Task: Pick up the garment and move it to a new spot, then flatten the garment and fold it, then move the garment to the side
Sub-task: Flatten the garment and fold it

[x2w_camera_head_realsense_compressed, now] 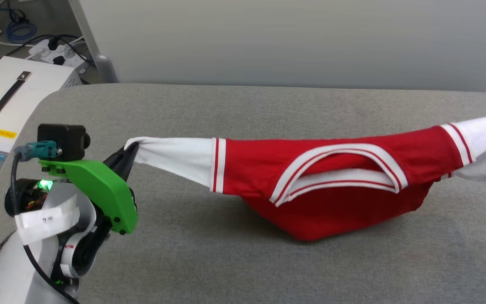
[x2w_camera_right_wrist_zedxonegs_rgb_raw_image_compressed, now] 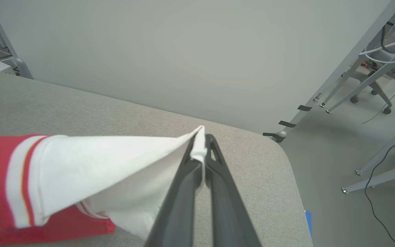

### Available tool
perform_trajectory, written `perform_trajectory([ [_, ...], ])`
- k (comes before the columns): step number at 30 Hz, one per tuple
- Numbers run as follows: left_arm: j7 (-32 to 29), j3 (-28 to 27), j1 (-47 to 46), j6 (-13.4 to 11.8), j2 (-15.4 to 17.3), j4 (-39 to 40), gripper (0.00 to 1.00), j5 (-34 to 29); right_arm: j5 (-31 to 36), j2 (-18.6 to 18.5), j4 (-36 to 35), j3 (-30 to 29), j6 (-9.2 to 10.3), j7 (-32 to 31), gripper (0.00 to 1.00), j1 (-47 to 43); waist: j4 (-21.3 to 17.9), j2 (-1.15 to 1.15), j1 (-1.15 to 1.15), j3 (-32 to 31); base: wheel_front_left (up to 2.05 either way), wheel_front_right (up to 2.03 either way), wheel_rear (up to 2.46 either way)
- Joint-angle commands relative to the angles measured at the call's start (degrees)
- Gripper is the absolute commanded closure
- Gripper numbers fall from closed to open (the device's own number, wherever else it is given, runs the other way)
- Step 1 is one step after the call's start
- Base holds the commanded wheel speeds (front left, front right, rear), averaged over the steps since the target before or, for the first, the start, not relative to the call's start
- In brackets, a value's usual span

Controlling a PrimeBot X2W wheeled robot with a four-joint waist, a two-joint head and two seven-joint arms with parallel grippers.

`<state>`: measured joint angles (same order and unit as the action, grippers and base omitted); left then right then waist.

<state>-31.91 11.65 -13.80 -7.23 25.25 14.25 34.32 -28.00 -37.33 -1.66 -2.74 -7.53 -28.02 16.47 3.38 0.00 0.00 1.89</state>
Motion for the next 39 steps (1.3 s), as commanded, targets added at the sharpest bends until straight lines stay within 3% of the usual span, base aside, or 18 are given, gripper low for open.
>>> perform_trajectory([
  [1,-0.50,-0.77,-1.62,0.27,0.81,0.44,1.00,0.43,-0.86,-0.57,-0.50,0.29,0.04,0.64,1.00,1.71,-1.10,0.00,0.00,-1.00,0.00,0.00,0.00],
  [17,-7.80,-4.40,-14.79,2.08,7.39,4.05,1.00,2.37,-5.38,-2.38,-0.56,1.83,0.04,2.55,1.00,12.46,-2.31,0.00,0.00,-0.07,0.00,0.00,0.00],
  [25,-8.06,-5.43,-24.52,3.41,8.49,1.11,1.00,2.76,-6.21,-2.34,1.23,2.71,0.04,2.76,1.00,20.66,-2.48,0.00,0.00,3.05,0.00,0.00,0.00],
  [31,-7.06,-5.29,-31.56,4.86,9.17,-2.38,1.00,1.87,-6.47,-2.36,3.90,3.90,0.04,2.66,1.00,28.33,-2.94,0.00,0.00,9.00,0.00,0.00,0.00],
  [39,-5.20,-4.89,-49.30,7.41,9.47,-11.06,1.00,0.35,-4.61,-1.59,9.46,5.95,0.04,3.17,1.00,44.74,-3.84,0.00,0.00,20.80,0.00,0.00,0.00],
])
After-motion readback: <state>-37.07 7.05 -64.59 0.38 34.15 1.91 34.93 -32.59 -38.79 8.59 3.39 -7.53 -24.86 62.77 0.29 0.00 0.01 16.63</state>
